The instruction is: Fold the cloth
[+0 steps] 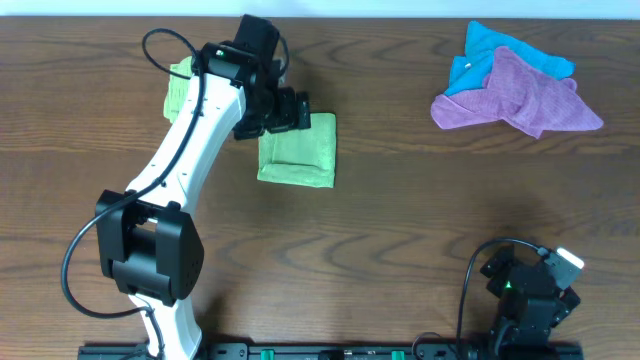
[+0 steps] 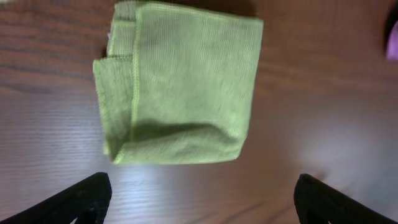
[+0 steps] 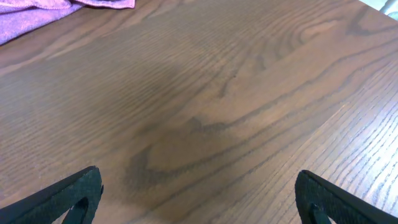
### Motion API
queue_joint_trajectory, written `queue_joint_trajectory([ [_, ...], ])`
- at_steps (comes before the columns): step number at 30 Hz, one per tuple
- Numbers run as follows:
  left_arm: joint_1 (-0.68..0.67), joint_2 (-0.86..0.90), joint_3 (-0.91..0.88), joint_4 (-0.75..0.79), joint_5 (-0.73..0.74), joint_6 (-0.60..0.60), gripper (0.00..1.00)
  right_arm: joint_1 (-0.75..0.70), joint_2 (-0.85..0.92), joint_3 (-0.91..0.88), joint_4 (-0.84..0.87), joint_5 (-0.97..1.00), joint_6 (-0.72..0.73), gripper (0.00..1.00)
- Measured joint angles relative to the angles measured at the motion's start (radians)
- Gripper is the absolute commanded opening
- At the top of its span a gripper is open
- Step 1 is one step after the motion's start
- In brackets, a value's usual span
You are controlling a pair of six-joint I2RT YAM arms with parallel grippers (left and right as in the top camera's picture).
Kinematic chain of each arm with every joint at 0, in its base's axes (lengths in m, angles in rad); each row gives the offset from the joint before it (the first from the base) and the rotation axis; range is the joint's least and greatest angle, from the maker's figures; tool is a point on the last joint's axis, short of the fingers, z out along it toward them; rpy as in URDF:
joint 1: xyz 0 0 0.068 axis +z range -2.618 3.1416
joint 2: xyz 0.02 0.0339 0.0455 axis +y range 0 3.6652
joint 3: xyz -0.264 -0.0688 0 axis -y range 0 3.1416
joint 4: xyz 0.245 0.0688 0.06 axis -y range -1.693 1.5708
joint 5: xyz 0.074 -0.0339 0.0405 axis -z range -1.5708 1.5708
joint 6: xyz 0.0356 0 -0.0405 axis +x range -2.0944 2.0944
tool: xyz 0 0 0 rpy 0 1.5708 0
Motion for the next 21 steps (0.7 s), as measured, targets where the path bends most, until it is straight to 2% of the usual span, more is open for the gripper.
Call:
queue_joint_trajectory([
  [7,-0.021,0.000,0.000,0.008,-0.063,-0.548,0.95,0.000,0.000,0.000,0.000,0.000,0.000,0.99],
  [9,-0.061,0.000,0.000,-0.013,-0.119,-0.741,0.95,0.000,0.000,0.000,0.000,0.000,0.000,0.99],
  [13,-0.149,0.000,0.000,-0.113,-0.196,-1.010,0.95,0.000,0.000,0.000,0.000,0.000,0.000,0.99],
  [16,-0.203,-0.010,0.000,-0.167,-0.251,-1.173,0.95,0.000,0.000,0.000,0.000,0.000,0.000,0.99],
  [21,-0.270,-0.101,-0.053,-0.172,-0.370,-1.398,0.95,0.000,0.000,0.000,0.000,0.000,0.000,0.99],
])
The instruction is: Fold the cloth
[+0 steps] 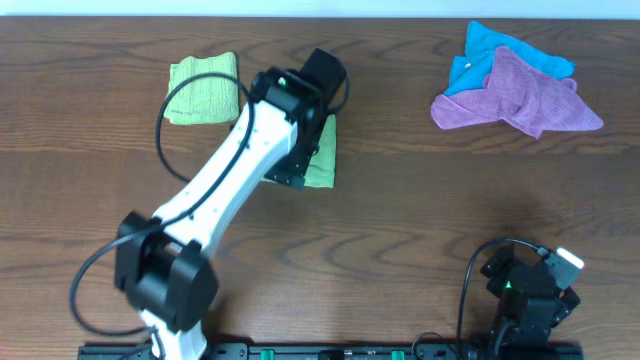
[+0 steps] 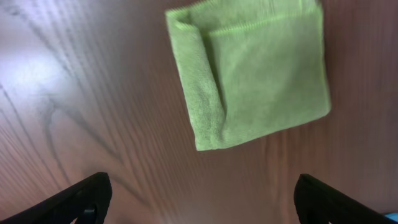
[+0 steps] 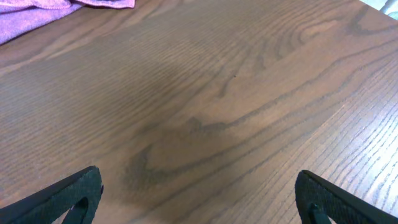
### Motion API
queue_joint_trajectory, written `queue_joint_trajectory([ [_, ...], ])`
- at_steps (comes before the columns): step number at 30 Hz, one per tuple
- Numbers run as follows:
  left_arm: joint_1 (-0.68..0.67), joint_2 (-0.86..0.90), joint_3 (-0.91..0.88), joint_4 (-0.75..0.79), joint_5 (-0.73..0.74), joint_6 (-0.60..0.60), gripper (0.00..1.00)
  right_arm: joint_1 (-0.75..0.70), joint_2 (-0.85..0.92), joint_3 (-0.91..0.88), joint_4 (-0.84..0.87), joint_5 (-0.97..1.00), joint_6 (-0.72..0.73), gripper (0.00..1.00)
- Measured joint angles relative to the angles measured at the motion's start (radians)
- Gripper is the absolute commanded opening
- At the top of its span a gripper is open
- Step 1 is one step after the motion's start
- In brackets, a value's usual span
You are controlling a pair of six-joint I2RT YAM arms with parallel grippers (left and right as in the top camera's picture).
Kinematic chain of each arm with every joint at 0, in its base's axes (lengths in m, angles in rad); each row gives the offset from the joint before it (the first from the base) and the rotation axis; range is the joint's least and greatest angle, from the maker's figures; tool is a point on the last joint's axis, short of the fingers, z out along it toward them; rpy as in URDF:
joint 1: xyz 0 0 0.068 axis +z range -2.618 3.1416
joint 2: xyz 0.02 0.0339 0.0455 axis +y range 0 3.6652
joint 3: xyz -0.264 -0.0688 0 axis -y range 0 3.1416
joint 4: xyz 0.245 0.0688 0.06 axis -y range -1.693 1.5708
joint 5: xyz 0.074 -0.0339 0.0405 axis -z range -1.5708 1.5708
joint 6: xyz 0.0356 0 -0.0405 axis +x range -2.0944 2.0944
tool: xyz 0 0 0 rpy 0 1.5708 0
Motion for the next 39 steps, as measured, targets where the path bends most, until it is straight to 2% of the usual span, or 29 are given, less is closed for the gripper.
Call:
queue_joint_trajectory([
  [3,-0.067,-0.145,-0.169,0.065,-0.074,-0.150,0.95,0.000,0.000,0.000,0.000,-0.001,0.000,0.99],
  [6,-0.125,-0.279,-0.364,0.255,-0.127,-0.212,0.95,0.000,0.000,-0.002,0.000,-0.002,0.000,0.99],
  [10,-0.152,-0.405,-0.622,0.541,-0.179,-0.178,0.95,0.000,0.000,-0.003,-0.001,-0.003,0.000,0.99],
  [15,-0.152,-0.473,-0.890,0.814,-0.206,-0.131,0.95,0.000,0.000,-0.004,0.000,-0.005,0.000,0.99],
  [20,-0.150,-0.478,-1.072,0.959,-0.214,-0.138,0.95,0.000,0.000,-0.004,-0.001,-0.004,0.000,0.99],
  [27,-0.146,-0.463,-1.132,1.069,-0.298,-0.153,0.95,0.000,0.000,-0.004,0.000,-0.004,0.000,0.99],
  [32,-0.117,-0.331,-1.133,1.282,-0.330,-0.156,0.95,0.000,0.000,-0.004,-0.001,-0.003,0.000,0.99],
  [39,-0.077,-0.227,-1.128,1.450,-0.359,-0.156,0.95,0.000,0.000,-0.004,0.000,-0.004,0.000,0.99],
])
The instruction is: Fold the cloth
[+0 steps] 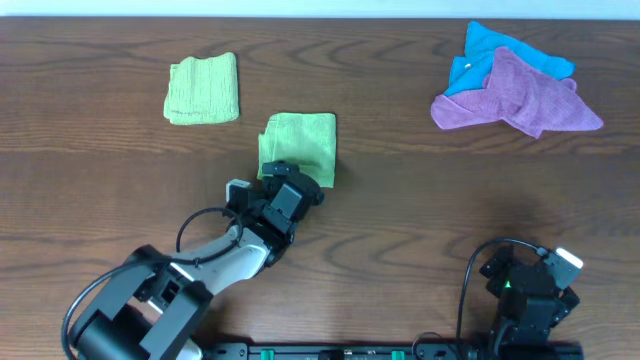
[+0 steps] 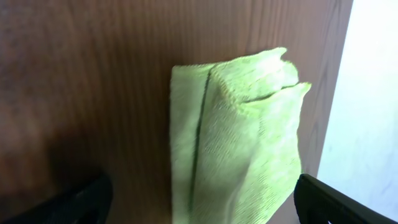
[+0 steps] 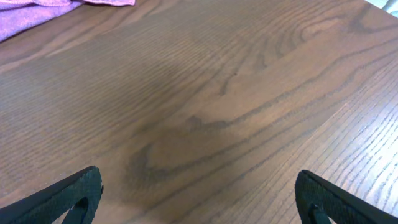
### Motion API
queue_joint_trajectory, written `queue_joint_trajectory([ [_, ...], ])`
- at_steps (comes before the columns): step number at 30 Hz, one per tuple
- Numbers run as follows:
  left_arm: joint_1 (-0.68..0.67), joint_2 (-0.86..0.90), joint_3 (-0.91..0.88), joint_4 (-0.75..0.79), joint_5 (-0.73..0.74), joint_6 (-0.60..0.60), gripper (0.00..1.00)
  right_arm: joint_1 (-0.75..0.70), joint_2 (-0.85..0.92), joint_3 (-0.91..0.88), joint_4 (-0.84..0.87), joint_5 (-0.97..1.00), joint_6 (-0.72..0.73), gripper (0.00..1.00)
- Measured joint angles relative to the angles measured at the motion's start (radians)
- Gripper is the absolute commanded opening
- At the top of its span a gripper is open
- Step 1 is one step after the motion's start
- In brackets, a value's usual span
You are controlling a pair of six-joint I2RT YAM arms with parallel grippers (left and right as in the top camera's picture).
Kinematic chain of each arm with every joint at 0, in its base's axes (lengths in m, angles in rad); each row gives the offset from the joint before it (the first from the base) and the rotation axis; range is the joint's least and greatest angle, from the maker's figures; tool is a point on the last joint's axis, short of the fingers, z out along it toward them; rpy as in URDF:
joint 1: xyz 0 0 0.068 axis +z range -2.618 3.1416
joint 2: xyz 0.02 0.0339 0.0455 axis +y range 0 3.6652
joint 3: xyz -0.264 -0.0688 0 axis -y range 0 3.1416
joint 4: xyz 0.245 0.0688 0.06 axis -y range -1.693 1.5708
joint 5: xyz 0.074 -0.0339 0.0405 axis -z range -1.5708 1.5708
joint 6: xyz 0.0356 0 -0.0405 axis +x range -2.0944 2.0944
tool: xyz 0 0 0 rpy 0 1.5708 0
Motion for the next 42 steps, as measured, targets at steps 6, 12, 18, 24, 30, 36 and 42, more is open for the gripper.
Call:
queue_joint_trajectory([
  [6,0.033,0.071,0.027,0.096,-0.023,-0.002,0.95,0.000,0.000,0.000,0.000,0.000,0.000,0.99],
  [12,0.060,0.156,0.117,0.105,-0.037,-0.001,0.95,0.000,0.000,0.000,0.000,0.000,0.000,0.99],
  [18,0.080,0.250,0.231,0.098,-0.017,0.018,0.38,0.000,0.000,0.000,-0.001,0.000,0.000,0.99],
  [24,0.082,0.293,0.226,0.075,0.026,0.031,0.06,0.000,0.000,0.000,0.000,0.000,0.000,0.99],
  [30,0.082,0.290,0.226,0.074,0.031,0.031,0.06,0.000,0.000,0.000,0.000,0.000,0.000,0.99],
  [36,0.093,0.189,0.210,-0.016,0.069,0.034,0.06,0.000,0.000,0.000,-0.001,0.000,0.000,0.99],
  [42,0.151,0.031,0.209,-0.024,0.077,0.039,0.06,0.000,0.000,0.000,0.000,0.000,0.000,0.99],
])
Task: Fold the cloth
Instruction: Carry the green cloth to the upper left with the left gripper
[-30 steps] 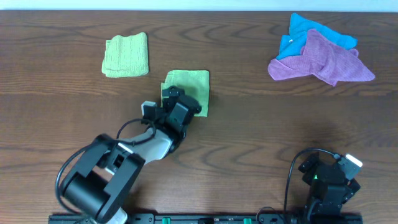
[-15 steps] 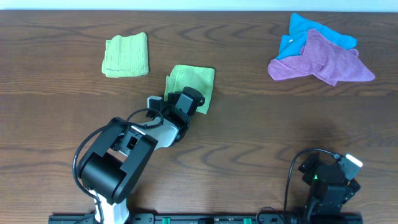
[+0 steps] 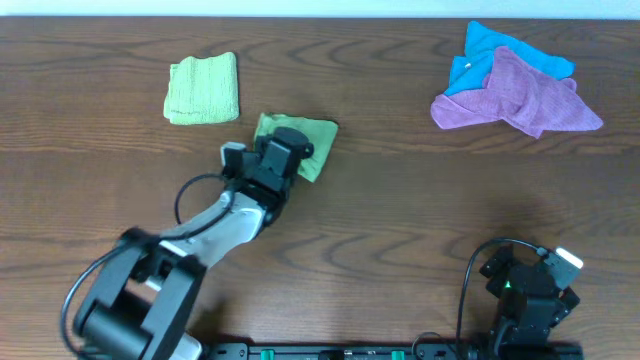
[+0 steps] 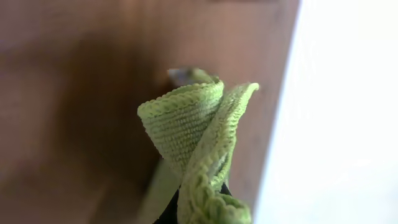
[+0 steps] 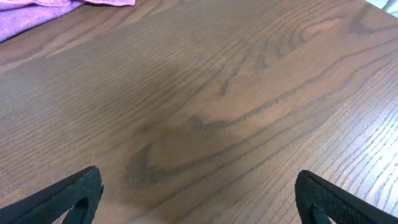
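Observation:
The folded green cloth [image 3: 318, 133] lies at the table's middle left, its near part bunched and lifted. My left gripper [image 3: 283, 158] sits low at its near edge, shut on the cloth. In the left wrist view the pinched cloth [image 4: 186, 118] rises in a looped double edge from between the dark fingers of the left gripper [image 4: 196, 210]. My right gripper [image 3: 528, 285] is parked at the front right, open over bare wood, its fingertips far apart around the right gripper [image 5: 199, 199].
A second folded green cloth [image 3: 202, 88] lies at the far left. A blue cloth [image 3: 490, 45] and a purple cloth [image 3: 525, 98] are heaped at the far right; the purple cloth's edge [image 5: 37, 12] shows in the right wrist view.
My left gripper was open just before the cloth's near edge, with the cloth flat. Now it is shut on that edge, and the cloth is bunched and slightly turned. The right arm has not moved.
My left gripper hung open above the flat folded green cloth, first at its left side, then over its right. Then the arm lay low in front of the cloth, gripper open. Now it grips the cloth's near edge. The right arm stayed parked.

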### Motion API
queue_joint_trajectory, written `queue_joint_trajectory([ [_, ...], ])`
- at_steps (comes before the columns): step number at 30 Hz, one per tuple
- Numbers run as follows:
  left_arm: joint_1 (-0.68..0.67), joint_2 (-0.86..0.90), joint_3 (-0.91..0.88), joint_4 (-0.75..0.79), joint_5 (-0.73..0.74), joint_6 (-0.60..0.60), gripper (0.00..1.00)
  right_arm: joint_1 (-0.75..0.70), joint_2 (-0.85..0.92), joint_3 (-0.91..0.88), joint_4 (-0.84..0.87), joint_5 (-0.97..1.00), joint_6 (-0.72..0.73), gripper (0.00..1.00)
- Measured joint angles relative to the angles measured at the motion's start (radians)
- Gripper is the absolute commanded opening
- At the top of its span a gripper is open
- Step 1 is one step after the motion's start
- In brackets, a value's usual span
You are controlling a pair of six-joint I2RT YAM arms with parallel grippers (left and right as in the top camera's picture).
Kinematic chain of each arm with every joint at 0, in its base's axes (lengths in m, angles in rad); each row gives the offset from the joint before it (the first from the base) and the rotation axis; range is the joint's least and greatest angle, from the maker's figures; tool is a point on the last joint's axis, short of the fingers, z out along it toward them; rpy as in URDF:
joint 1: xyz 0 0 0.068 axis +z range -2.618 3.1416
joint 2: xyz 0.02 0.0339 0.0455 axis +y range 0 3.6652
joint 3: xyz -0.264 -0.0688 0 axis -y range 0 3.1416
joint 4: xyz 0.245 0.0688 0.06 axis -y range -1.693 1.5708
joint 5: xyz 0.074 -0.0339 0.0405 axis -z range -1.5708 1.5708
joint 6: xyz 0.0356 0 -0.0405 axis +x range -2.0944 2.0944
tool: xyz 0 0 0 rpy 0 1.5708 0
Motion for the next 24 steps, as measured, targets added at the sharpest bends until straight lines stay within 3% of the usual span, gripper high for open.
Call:
queue_joint_trajectory([
  [11,0.132,-0.031,0.014,0.125,0.002,0.012,0.06,0.000,0.000,0.000,0.000,0.000,0.000,0.99],
  [24,0.248,-0.031,0.266,0.126,-0.005,0.081,0.08,0.000,0.000,0.000,0.000,0.000,0.000,0.99],
])
